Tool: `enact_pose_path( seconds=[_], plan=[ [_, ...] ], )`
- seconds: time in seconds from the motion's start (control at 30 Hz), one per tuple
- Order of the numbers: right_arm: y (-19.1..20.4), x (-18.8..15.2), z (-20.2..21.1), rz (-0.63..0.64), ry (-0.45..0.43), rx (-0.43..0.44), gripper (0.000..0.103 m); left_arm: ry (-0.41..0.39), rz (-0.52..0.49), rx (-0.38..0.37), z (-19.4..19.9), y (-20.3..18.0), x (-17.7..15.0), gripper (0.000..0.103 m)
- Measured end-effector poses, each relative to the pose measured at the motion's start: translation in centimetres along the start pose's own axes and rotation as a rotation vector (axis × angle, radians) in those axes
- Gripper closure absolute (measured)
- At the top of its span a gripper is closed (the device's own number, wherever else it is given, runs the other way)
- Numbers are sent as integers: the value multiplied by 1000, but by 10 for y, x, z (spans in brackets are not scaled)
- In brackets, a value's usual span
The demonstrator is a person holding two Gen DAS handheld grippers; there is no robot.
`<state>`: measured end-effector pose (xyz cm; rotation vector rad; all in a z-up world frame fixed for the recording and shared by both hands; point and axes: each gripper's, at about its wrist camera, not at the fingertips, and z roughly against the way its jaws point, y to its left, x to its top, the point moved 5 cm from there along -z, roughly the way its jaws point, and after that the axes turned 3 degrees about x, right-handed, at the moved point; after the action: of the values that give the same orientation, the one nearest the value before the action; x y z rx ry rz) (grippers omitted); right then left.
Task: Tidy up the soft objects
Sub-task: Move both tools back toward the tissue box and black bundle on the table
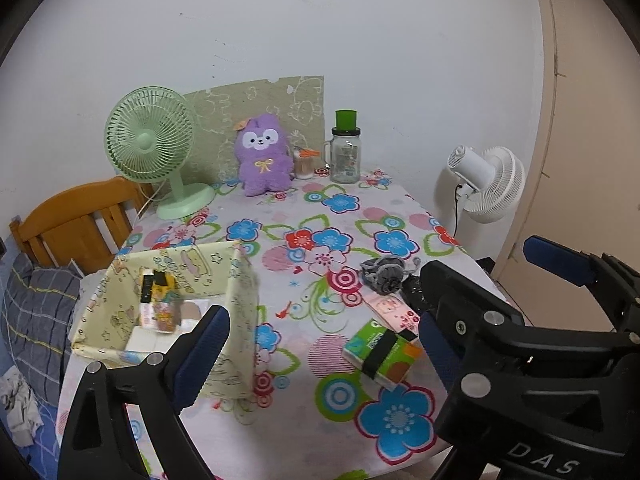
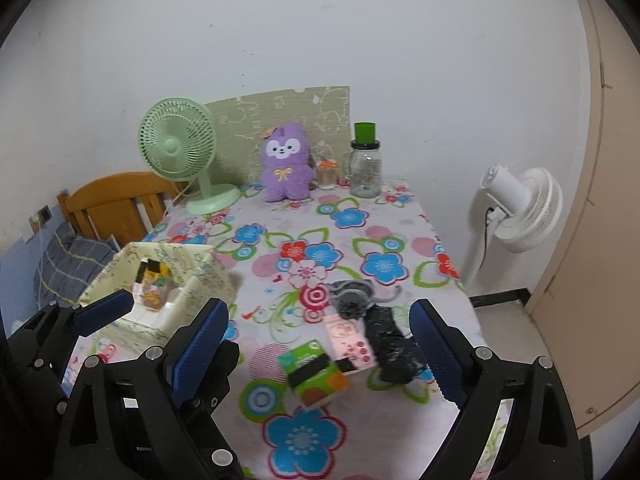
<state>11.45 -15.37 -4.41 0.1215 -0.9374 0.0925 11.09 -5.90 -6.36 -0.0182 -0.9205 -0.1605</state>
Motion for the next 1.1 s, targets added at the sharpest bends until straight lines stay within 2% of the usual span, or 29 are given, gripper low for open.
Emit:
enact_pose_path(
  seconds=[0.2, 0.5, 1.1],
  plan=[
    [-20, -5, -1, -23, 4, 7, 9, -11, 1, -1, -5, -14, 0, 6],
    [-45, -15, -7, -37, -5, -31, 9, 28, 8, -19, -23, -31, -6, 6],
    [-79, -45, -46, -91, 63, -46, 9, 93, 3, -44, -69, -50, -26, 6]
  ],
)
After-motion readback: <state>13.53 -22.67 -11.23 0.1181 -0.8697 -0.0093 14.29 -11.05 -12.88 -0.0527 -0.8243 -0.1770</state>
